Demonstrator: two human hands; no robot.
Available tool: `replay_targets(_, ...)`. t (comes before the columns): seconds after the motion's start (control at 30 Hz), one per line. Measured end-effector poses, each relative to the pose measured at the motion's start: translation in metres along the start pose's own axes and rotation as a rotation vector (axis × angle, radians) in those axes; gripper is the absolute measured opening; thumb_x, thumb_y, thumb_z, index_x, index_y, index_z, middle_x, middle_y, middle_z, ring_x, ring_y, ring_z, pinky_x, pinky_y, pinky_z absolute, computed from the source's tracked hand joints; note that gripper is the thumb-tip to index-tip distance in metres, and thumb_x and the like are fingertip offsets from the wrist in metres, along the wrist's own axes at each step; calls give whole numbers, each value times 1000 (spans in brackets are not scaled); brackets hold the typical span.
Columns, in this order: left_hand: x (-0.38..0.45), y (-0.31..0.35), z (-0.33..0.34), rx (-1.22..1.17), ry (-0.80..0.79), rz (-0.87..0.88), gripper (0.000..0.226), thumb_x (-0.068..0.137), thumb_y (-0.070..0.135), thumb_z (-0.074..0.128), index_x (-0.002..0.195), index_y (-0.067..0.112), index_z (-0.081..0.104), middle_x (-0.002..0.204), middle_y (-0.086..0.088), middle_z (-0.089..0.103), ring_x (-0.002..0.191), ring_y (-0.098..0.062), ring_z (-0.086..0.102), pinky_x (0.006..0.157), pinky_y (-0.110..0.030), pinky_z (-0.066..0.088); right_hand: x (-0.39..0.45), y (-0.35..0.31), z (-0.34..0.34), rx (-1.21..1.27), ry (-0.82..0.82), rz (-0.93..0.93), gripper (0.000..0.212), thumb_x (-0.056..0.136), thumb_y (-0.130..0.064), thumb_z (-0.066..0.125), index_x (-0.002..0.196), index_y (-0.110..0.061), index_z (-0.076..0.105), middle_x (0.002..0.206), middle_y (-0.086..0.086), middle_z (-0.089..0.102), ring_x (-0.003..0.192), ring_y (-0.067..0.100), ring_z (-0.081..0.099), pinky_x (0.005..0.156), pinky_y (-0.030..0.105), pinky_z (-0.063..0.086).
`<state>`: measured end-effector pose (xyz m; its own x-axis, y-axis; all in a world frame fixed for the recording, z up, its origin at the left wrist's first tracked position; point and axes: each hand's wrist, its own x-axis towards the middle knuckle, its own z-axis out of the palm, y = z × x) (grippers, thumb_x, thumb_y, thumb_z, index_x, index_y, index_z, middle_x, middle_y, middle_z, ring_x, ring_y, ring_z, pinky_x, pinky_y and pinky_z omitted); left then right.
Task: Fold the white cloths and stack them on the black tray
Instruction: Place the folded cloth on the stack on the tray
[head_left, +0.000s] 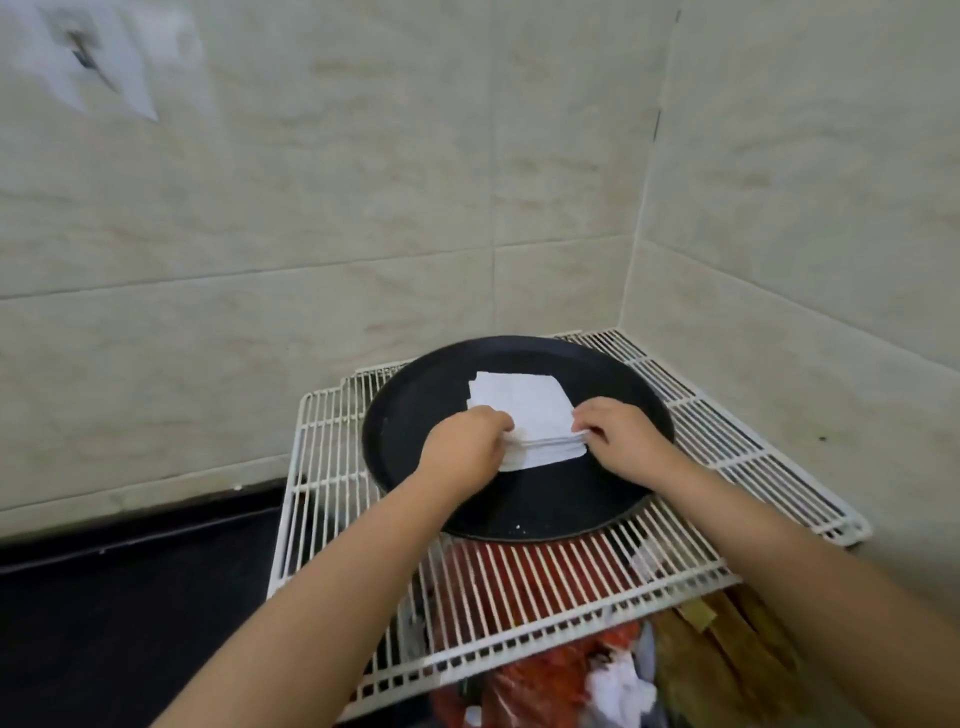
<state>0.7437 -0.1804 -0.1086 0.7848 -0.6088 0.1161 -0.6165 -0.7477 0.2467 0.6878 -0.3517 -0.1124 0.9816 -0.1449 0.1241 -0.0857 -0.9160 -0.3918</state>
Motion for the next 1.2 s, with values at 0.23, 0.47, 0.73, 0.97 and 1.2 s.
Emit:
replay_targets(0.23, -15, 4, 8, 54, -5, -81, 41, 96, 17, 39, 137, 18, 40, 139, -2, 46, 121, -22, 49, 95, -34, 46, 0, 5, -13, -80, -145, -110, 34, 90, -17, 51, 123, -10, 52, 130, 6, 51, 118, 18, 50, 98, 23, 37)
replay_targets(0.47, -82, -45, -27, 150, 32, -337, 35, 94, 21, 43, 127, 12, 47, 129, -9, 51, 118, -27, 49, 95, -39, 45, 4, -98, -11, -134, -102, -351, 40, 93, -20, 46, 131, -11, 45, 140, 6, 43, 129, 20, 40, 105, 27, 31)
replay_targets(0.73, -310, -162, -108, 288, 125, -810, 39, 95, 26, 42, 131, 11, 45, 133, -10, 49, 124, -29, 44, 97, -40, 42, -63, -332, 67, -41, -205, -765, 40, 91, -17, 46, 131, -9, 45, 136, 15, 47, 126, 29, 43, 102, 33, 36)
replay_targets(0.97, -558, -219, -149, 386, 185, -1180, 39, 94, 26, 42, 130, 11, 45, 132, -11, 50, 123, -31, 44, 95, -40, 41, -197, -536, 148, 62, -345, -1070, 41, 92, -19, 46, 132, -10, 44, 136, 13, 47, 126, 28, 44, 103, 36, 37)
replay_targets(1.2, -742, -271, -157, 364, 179, -1498, 40, 93, 24, 41, 131, 11, 44, 133, -13, 49, 125, -31, 42, 97, -40, 40, -302, -687, 235, 68, -510, -1285, 42, 91, -20, 47, 132, -10, 44, 137, 12, 46, 125, 28, 44, 102, 37, 39)
